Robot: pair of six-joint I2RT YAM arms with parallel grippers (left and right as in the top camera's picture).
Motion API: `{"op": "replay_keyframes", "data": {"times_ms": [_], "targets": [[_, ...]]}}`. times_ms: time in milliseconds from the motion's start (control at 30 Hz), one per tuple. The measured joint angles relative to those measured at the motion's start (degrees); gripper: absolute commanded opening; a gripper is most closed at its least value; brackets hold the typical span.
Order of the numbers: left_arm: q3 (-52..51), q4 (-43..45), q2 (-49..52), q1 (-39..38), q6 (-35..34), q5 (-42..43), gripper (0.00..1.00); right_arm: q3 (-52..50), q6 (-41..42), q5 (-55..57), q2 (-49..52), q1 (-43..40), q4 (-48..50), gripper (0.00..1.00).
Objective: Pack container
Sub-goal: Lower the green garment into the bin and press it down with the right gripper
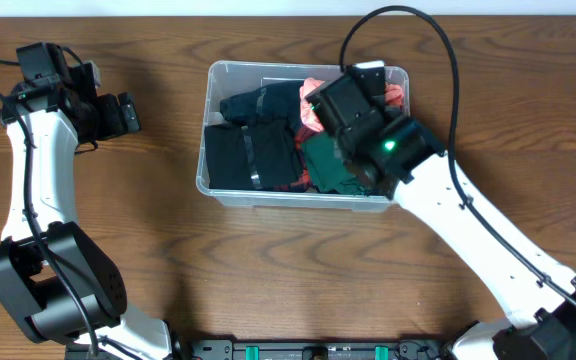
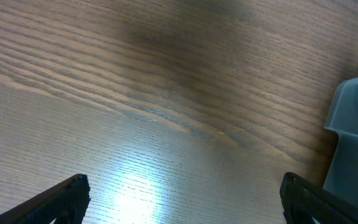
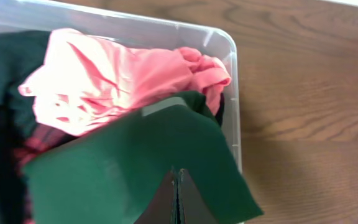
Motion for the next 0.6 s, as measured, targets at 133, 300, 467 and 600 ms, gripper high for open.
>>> {"op": "replay_keyframes", "data": {"times_ms": [133,300,467,600], "targets": [[0.0,0.0,0.0,0.0,0.0,0.0,0.98,-0.1,0.2,-1.6,1.2,-2.5,-1.6,0.01],[0.0,0.0,0.0,0.0,0.0,0.0,0.98,-2.5,2.6,-2.5,2.9,-3.9,-4.8,0.01],[0.0,0.0,0.0,0.0,0.0,0.0,0.98,-10.5,4.7,-4.8,3.6,-4.0,-1.4,0.01],[0.0,0.0,0.0,0.0,0.0,0.0,0.98,-18.2,6.1,-6.6,3.6,-4.0,3.6,0.01]]}}
